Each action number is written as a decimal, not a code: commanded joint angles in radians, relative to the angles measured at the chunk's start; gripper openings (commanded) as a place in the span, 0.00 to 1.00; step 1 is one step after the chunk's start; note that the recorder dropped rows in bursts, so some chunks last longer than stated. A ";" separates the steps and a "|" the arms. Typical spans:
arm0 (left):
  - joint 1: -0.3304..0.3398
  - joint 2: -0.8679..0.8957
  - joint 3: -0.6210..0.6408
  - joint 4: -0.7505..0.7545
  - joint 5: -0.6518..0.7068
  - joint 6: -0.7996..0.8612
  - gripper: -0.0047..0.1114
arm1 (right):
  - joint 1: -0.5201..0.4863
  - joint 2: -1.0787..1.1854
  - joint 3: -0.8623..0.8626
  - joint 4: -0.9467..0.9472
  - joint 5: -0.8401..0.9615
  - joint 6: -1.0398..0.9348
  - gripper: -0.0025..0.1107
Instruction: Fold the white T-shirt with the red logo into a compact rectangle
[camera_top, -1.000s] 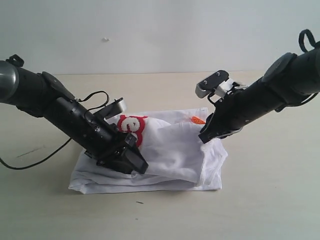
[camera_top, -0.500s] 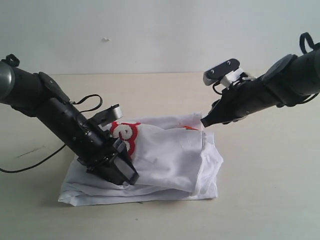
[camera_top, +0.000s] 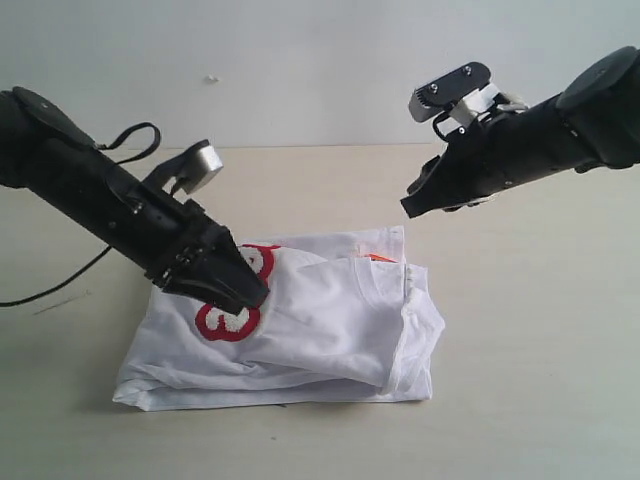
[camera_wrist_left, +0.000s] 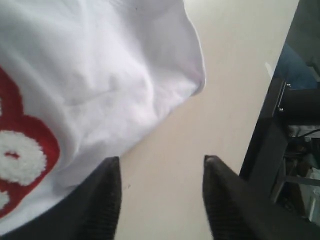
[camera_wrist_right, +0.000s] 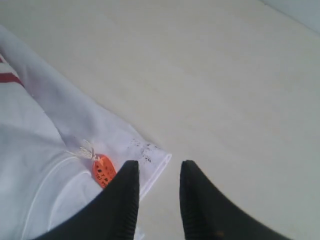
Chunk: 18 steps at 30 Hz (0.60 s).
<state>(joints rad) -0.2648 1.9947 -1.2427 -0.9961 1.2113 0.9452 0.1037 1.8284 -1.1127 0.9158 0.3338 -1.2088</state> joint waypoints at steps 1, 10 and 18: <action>0.056 -0.092 -0.005 -0.010 -0.055 0.024 0.23 | 0.002 -0.098 -0.002 -0.066 0.012 -0.001 0.28; 0.212 -0.319 -0.005 -0.006 -0.178 -0.007 0.04 | 0.002 -0.283 0.000 -0.087 0.020 0.009 0.28; 0.269 -0.527 0.153 0.050 -0.349 -0.025 0.04 | 0.002 -0.426 0.070 -0.087 0.052 0.051 0.29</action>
<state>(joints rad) 0.0003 1.5281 -1.1507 -0.9529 0.9346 0.9273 0.1037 1.4534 -1.0818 0.8349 0.4112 -1.1639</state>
